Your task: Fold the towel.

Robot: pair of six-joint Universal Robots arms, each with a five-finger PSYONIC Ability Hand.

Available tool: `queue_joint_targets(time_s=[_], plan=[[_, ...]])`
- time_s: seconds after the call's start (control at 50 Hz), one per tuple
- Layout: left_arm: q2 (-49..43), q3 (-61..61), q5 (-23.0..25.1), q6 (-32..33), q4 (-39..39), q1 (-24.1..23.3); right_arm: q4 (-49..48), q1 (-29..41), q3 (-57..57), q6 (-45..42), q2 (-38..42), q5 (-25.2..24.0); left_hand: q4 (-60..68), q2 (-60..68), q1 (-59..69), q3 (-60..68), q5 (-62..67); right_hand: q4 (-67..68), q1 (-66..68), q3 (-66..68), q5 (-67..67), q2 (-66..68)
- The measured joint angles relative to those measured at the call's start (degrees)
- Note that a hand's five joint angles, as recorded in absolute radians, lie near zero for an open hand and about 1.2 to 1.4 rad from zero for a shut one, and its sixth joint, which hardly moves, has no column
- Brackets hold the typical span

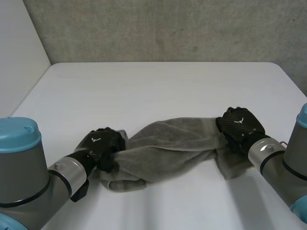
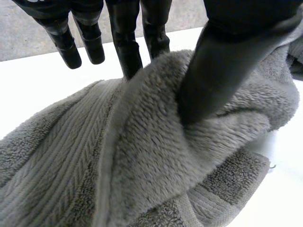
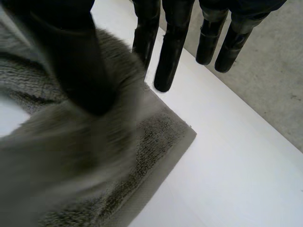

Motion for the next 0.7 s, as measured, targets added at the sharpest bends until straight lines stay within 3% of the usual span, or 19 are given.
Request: queue_joint_targets(time_s=[0.06,0.1,0.58,0.7], plan=[[0.18,-0.04,-0.91,0.04,-0.07,0.17,-0.22,-0.12,0.15,0.02,0.09,-1.84,0.0,-8.29,-8.86,0.0,-9.32,0.0,17.13,0.0,17.27,16.13],[0.27,-0.08,-1.51,0.06,-0.12,0.27,-0.15,-0.34,0.16,0.05,0.06,-2.88,0.0,-10.95,-11.33,0.0,-12.15,0.0,19.48,0.0,20.84,17.77],[-1.57,-1.32,-6.12,6.1,-0.46,0.79,3.47,-11.33,-0.6,-1.71,-2.82,-9.56,0.0,-11.78,-11.6,0.0,-11.98,0.0,19.49,0.0,20.96,17.77],[-1.5,-1.69,-6.1,6.06,-0.38,0.8,3.46,-13.15,-0.92,-1.64,-2.75,-9.64,0.0,-3.38,-3.86,0.0,-3.73,0.0,19.49,0.0,20.96,17.77]])
